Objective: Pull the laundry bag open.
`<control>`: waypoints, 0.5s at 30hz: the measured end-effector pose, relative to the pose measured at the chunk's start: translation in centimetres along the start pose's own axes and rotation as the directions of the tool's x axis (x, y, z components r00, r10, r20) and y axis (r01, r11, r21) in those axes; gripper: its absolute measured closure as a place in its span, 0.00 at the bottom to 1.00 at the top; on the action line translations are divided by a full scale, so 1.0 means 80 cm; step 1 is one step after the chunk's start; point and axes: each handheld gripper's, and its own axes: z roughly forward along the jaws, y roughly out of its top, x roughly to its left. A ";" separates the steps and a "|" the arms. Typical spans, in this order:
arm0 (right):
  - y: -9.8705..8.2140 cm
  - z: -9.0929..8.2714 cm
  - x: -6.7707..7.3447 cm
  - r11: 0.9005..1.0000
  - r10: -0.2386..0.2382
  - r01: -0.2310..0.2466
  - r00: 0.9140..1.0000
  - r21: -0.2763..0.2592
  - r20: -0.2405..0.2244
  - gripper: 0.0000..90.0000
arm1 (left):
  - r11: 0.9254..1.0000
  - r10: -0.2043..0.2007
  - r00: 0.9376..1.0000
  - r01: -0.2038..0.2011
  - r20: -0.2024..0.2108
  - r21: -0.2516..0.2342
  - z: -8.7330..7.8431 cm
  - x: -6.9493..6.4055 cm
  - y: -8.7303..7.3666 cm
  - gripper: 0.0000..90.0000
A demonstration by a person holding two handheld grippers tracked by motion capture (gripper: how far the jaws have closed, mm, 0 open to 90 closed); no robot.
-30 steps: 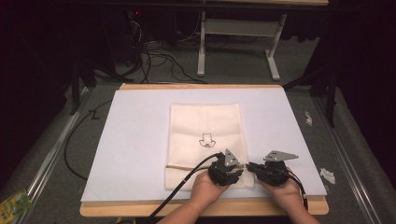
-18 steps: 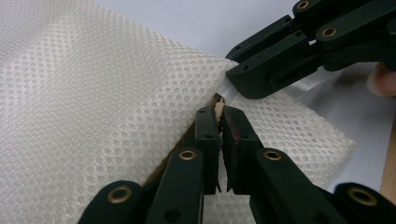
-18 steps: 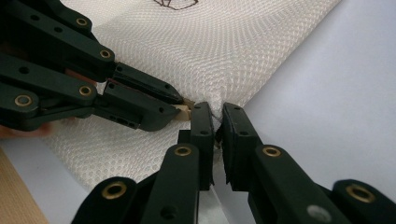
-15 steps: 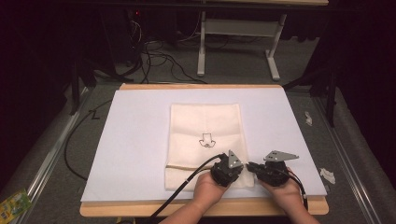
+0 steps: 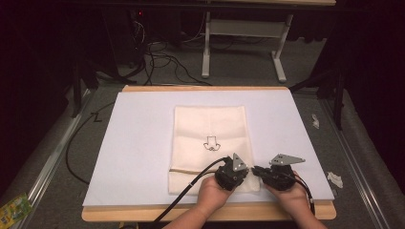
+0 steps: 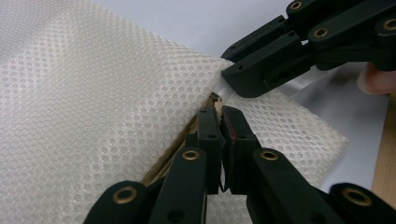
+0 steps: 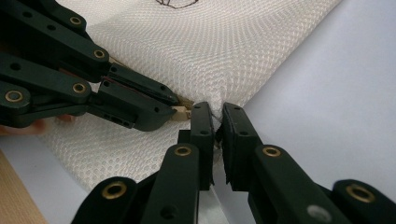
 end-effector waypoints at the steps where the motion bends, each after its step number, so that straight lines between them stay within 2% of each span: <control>1: 0.000 0.000 0.000 1.000 -0.004 0.004 1.000 -0.001 0.001 0.95 | 1.000 -0.001 1.000 0.001 0.001 0.001 0.000 0.000 0.000 0.97; 15: 0.001 0.001 0.002 1.000 -0.006 0.006 1.000 0.006 0.013 0.95 | 1.000 -0.003 1.000 0.003 -0.007 0.000 -0.004 0.000 0.000 0.97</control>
